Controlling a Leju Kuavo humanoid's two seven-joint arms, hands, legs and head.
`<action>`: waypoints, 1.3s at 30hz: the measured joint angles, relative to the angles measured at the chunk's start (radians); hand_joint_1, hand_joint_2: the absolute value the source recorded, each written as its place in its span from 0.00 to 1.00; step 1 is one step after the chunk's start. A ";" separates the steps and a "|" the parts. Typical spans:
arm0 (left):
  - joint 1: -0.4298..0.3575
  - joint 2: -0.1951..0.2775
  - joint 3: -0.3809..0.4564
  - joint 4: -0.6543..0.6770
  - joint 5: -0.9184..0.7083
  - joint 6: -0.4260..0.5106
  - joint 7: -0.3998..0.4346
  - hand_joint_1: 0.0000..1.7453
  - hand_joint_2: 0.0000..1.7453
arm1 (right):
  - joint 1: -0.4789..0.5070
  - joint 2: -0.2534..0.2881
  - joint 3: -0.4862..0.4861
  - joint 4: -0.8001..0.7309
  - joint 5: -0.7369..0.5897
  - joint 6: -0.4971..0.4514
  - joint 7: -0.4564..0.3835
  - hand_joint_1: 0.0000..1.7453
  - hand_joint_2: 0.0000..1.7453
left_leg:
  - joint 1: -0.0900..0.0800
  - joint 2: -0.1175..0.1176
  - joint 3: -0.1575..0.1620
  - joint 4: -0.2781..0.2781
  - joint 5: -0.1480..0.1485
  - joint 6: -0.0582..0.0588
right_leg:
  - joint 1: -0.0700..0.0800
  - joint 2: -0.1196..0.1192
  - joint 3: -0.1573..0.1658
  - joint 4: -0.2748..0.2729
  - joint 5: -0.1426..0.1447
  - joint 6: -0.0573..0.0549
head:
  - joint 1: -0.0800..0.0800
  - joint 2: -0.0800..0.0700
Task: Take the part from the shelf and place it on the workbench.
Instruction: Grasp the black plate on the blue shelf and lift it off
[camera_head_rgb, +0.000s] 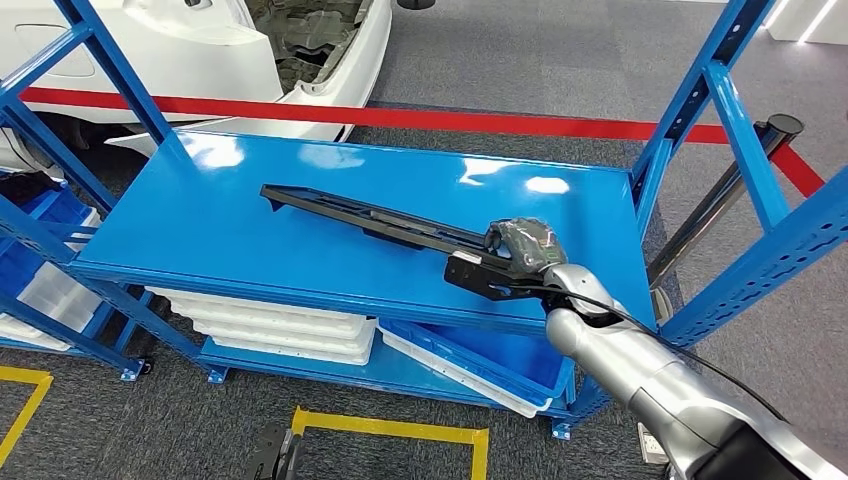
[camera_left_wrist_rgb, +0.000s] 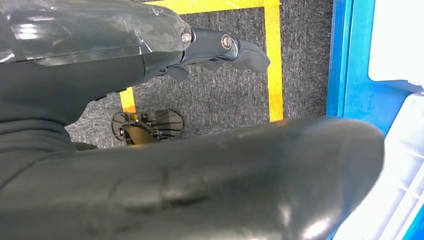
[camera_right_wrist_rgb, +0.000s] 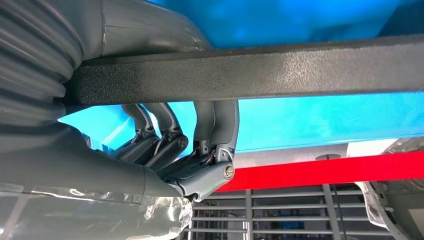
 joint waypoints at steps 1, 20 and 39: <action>0.000 0.000 0.000 0.000 0.000 0.000 0.000 0.00 0.00 | 0.000 -0.001 0.000 -0.003 0.002 0.002 0.004 1.00 1.00 | 0.000 0.000 0.000 0.000 0.000 0.000 | 0.000 0.000 0.000 0.000 0.000 0.000 | 0.000 0.000; 0.010 0.000 0.000 0.000 0.018 0.035 -0.007 0.00 0.00 | 0.035 -0.123 -0.081 -0.346 0.579 -0.134 0.332 1.00 1.00 | 0.000 0.001 -0.003 0.000 -0.001 0.000 | 0.000 0.002 -0.004 -0.002 0.000 0.001 | 0.001 0.000; 0.009 -0.004 0.000 0.000 0.010 0.040 -0.002 0.00 0.00 | 0.073 -0.146 -0.173 -0.665 0.764 -0.171 0.325 1.00 1.00 | 0.000 0.001 -0.006 -0.001 -0.001 0.000 | 0.002 0.001 -0.006 -0.002 0.000 0.000 | 0.000 0.000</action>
